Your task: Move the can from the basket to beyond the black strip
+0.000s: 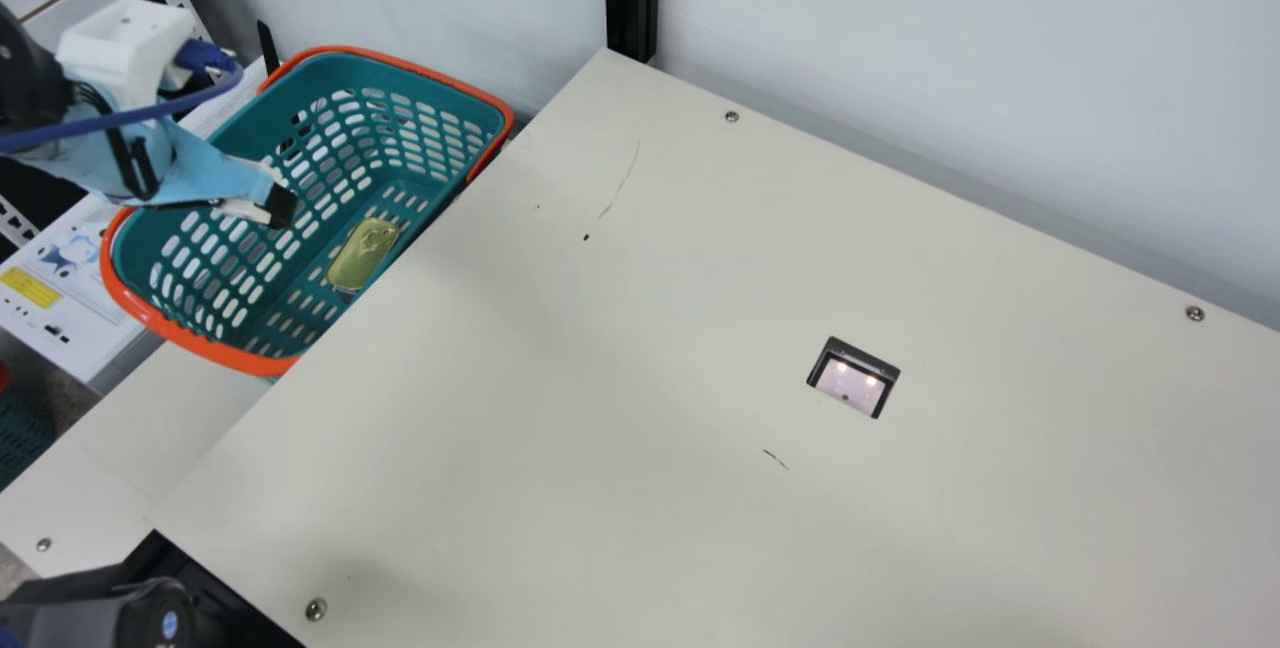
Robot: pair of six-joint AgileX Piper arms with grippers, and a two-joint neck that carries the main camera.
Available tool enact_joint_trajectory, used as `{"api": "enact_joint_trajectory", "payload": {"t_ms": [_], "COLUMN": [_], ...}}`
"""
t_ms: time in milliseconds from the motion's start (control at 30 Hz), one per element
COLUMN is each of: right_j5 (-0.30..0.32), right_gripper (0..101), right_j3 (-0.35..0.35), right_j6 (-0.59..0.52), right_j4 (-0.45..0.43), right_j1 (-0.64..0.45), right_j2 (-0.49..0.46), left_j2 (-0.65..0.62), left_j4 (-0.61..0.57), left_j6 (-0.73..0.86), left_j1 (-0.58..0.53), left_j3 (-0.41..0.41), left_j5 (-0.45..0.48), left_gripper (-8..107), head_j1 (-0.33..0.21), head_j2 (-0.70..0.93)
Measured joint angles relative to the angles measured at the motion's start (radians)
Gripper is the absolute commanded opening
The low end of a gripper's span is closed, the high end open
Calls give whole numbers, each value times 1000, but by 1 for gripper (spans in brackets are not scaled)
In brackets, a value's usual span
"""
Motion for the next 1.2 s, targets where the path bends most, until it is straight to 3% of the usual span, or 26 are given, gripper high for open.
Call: {"api": "enact_joint_trajectory", "payload": {"t_ms": [600,1200], "right_j5": [0,0], "right_gripper": [101,101], "right_j3": [0,0], "right_j6": [0,0], "right_j4": [0,0], "right_j1": [0,0], "right_j2": [0,0], "left_j2": [403,710], "left_j4": [47,31], "left_j6": [-57,-56], "left_j1": [-63,-90], "left_j3": [-151,-382], "left_j5": [-132,-164], "left_gripper": [90,90], "head_j1": [-10,0], "head_j2": [0,0]}}
